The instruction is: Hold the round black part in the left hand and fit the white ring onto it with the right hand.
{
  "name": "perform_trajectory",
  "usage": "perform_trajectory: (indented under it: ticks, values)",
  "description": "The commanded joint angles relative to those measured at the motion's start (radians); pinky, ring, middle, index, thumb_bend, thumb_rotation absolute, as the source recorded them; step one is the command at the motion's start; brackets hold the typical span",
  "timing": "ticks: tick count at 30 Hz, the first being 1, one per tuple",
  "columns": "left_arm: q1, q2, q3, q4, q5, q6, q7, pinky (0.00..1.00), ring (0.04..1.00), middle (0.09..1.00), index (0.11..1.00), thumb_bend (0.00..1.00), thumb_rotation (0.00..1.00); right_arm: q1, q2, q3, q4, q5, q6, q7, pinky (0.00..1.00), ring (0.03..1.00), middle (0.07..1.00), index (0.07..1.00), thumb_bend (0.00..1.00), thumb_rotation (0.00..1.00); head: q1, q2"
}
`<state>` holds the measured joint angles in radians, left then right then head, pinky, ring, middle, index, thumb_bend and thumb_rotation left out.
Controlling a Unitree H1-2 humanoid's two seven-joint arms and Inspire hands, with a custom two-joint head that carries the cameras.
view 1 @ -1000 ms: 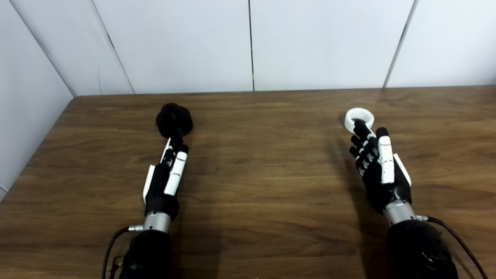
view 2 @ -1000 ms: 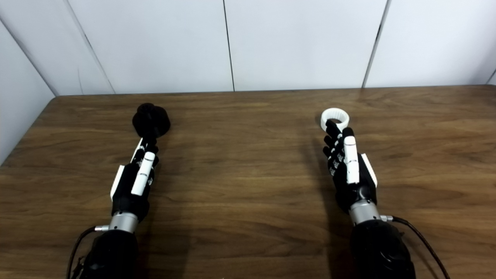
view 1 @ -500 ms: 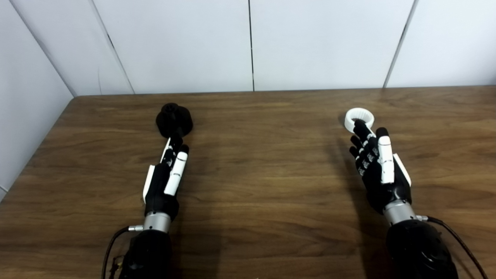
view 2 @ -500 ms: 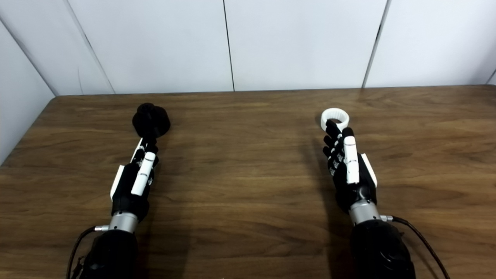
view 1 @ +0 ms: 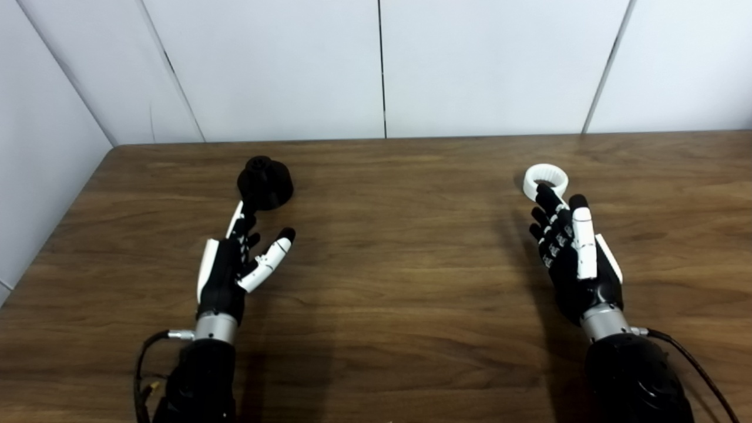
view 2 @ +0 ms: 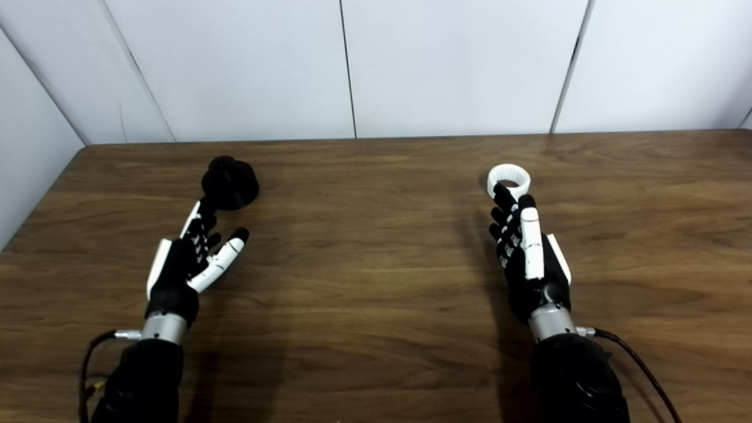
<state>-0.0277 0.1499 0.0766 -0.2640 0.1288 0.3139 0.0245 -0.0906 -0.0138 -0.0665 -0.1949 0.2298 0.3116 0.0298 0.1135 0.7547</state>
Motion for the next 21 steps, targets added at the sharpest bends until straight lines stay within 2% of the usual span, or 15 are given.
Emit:
perform_trajectory:
  ticks: [1,2,3,7,9,12,15,18,21]
  values:
    - [-0.059,0.047,-0.003,-0.046,0.048,0.020,-0.006,0.89,0.989,1.000,1.000,0.76,0.40,-0.036,0.005,0.002,-0.008,0.009,-0.036,0.014,1.00,0.984,0.974,0.923,0.52,1.00,0.003,-0.001]
    - [-0.069,0.063,-0.007,-0.047,0.065,0.029,-0.010,0.96,0.996,1.000,1.000,0.75,0.42,-0.036,0.005,0.003,-0.006,0.008,-0.038,0.015,1.00,0.983,0.974,0.925,0.51,1.00,0.003,-0.001]
    - [-0.075,0.073,-0.010,-0.048,0.077,0.036,-0.013,0.98,0.998,1.000,1.000,0.75,0.43,-0.036,0.005,0.003,-0.004,0.009,-0.040,0.016,1.00,0.982,0.974,0.925,0.51,1.00,0.003,-0.001]
    - [-0.120,0.131,-0.020,-0.045,0.138,0.094,-0.027,0.98,1.000,1.000,1.000,0.79,0.47,-0.035,0.006,0.005,0.007,0.003,-0.050,0.017,1.00,0.980,0.975,0.922,0.53,1.00,0.008,-0.007]
    - [-0.144,0.149,-0.020,-0.043,0.152,0.120,-0.036,0.88,0.965,0.999,1.000,0.82,0.47,-0.036,0.007,0.003,0.012,0.006,-0.054,0.017,1.00,0.977,0.972,0.918,0.53,1.00,0.014,-0.008]
    - [-0.173,0.176,-0.019,-0.038,0.154,0.141,-0.058,0.87,0.960,1.000,1.000,0.83,0.47,-0.035,0.006,0.004,0.011,0.007,-0.051,0.019,1.00,0.976,0.971,0.916,0.53,1.00,0.018,-0.007]
    - [-0.207,0.189,-0.013,-0.022,0.162,0.153,-0.079,0.88,0.979,1.000,1.000,0.84,0.45,-0.034,0.002,0.009,0.011,0.003,-0.047,0.022,1.00,0.974,0.971,0.913,0.53,1.00,0.018,-0.009]
    - [-0.238,0.187,0.002,0.000,0.188,0.156,-0.108,0.85,0.977,1.000,1.000,0.86,0.45,-0.031,0.001,0.011,0.012,0.006,-0.048,0.027,1.00,0.975,0.974,0.914,0.53,1.00,0.018,-0.010]
    - [-0.267,0.190,0.012,0.031,0.226,0.156,-0.144,0.90,0.996,1.000,1.000,0.85,0.46,-0.028,0.000,0.013,0.011,0.005,-0.049,0.029,1.00,0.973,0.976,0.916,0.53,1.00,0.013,-0.012]
